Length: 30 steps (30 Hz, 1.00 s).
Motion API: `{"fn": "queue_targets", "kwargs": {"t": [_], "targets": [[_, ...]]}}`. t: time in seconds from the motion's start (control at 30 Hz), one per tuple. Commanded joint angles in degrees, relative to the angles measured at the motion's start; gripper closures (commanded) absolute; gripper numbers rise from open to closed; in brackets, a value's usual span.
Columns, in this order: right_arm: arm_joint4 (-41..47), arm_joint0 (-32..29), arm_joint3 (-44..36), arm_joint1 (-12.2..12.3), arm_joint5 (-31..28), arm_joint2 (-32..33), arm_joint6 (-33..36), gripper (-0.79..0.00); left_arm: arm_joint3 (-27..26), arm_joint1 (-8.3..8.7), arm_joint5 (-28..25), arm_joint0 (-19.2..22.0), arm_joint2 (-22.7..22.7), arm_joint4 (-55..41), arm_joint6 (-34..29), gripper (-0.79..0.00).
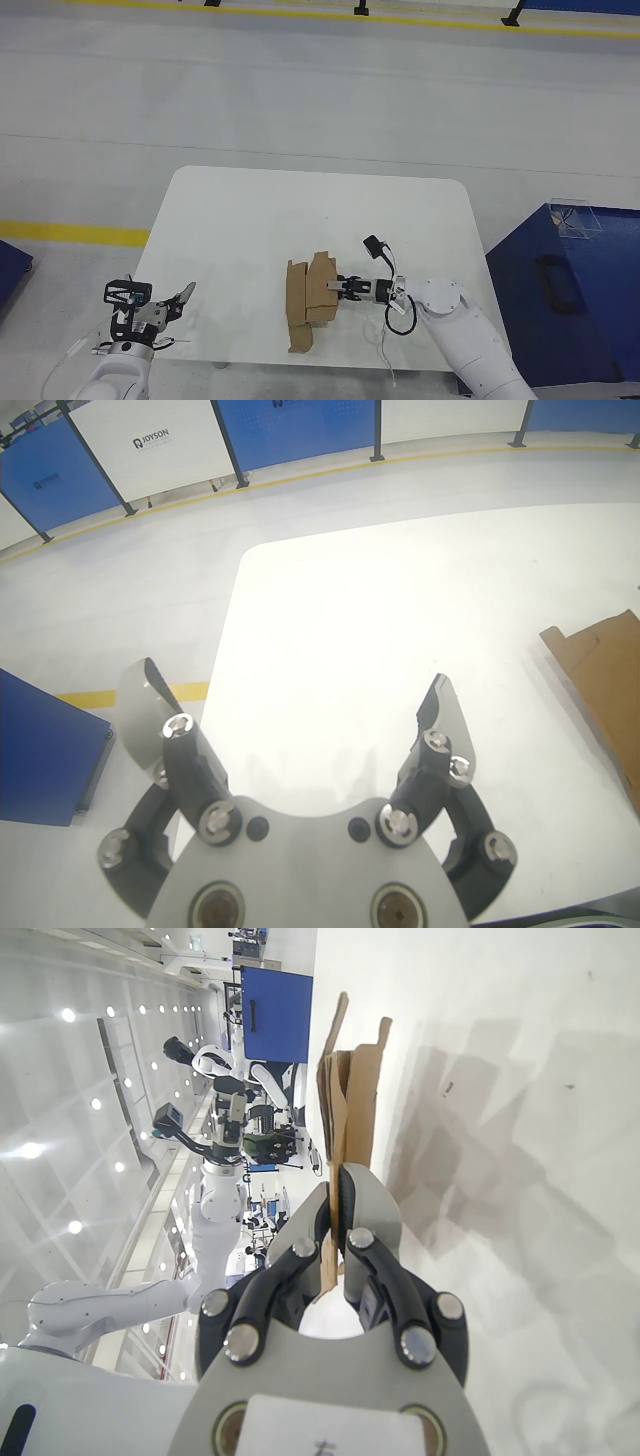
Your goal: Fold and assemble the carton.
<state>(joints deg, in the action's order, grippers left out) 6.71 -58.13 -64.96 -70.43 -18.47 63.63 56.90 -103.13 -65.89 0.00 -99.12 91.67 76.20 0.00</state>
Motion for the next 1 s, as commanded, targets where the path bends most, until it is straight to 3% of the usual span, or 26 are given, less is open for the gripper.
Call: {"fn": "queue_targets", "kwargs": {"t": [0.0,0.3,0.47,0.63,0.97], "targets": [[0.56,-0.56,-4.25,0.4,0.87,1.54,-0.51,0.0,0.0,0.0,0.0,0.0,0.0,0.0,0.0,-0.785],[10.13,-8.44,-37.6,2.98,9.0,15.59,-1.29,0.0,0.0,0.0,0.0,0.0,0.0,0.0,0.0,-0.785],[12.93,-14.34,-49.59,3.55,9.11,22.41,-6.89,0.0,0.0,0.0,0.0,0.0,0.0,0.0,0.0,-0.785],[11.34,-19.48,-54.85,3.81,6.77,25.13,-9.84,0.0,0.0,0.0,0.0,0.0,0.0,0.0,0.0,-0.785],[11.34,-19.48,-54.85,3.81,6.77,25.13,-9.84,0.0,0.0,0.0,0.0,0.0,0.0,0.0,0.0,-0.785]]}}
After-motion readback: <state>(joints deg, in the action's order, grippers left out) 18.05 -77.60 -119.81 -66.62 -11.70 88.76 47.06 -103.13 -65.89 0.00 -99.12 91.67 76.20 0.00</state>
